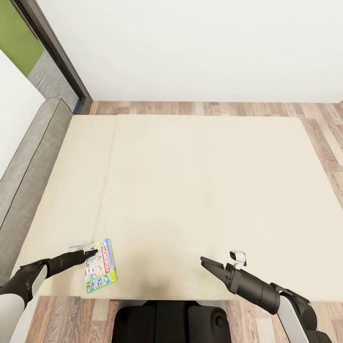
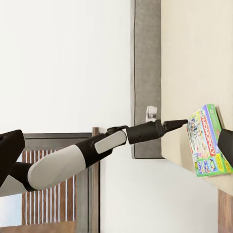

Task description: Put all the toys in the child's room - the three board games (two on the bed and one on the table), the two jigsaw puzzles on the table, and the tennis ball on the table - inside the toy box on the table in the child's room.

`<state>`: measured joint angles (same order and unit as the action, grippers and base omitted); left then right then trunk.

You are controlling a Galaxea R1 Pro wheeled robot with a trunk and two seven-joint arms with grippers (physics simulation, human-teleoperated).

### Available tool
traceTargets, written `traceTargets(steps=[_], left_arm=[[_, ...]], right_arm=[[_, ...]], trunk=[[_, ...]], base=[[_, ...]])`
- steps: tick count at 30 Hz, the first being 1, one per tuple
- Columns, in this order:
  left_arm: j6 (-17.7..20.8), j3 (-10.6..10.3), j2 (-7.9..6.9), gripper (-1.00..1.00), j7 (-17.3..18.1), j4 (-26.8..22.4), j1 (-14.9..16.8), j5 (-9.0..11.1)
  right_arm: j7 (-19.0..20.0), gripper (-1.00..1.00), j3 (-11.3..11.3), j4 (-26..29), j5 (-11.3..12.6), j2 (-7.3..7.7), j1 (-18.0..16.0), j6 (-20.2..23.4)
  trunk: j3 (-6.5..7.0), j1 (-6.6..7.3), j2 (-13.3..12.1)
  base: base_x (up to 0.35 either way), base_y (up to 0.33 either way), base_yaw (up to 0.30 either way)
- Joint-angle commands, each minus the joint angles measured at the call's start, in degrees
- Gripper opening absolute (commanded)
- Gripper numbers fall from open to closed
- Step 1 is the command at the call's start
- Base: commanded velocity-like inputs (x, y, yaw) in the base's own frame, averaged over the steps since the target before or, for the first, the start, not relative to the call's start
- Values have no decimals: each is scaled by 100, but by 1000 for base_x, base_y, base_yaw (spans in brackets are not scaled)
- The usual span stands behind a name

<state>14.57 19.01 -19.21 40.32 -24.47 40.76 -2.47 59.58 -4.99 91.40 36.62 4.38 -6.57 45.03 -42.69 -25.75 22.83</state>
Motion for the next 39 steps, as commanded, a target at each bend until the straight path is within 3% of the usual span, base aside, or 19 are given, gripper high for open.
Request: traceTargets(steps=[1, 19, 26, 39], left_arm=[[54, 49, 5, 100, 35, -6, 9, -26], [69, 43, 21, 100, -89, 55, 37, -26], [63, 42, 22, 100, -278, 69, 37, -26], [55, 42, 15, 100, -322, 73, 37, -25]], right_arm=[[2, 100, -2, 1, 20, 1, -2, 32], [-8, 100, -2, 1, 20, 0, -2, 33], [-15, 100, -4, 1, 20, 1, -2, 34], [-25, 100, -2, -3, 9, -8, -2, 32]], trunk=[[-6, -3, 9], [-14, -3, 9], [-59, -3, 9], [-176, -3, 9]], base=[[0, 0, 0], [0, 0, 0], [0, 0, 0], [0, 0, 0]])
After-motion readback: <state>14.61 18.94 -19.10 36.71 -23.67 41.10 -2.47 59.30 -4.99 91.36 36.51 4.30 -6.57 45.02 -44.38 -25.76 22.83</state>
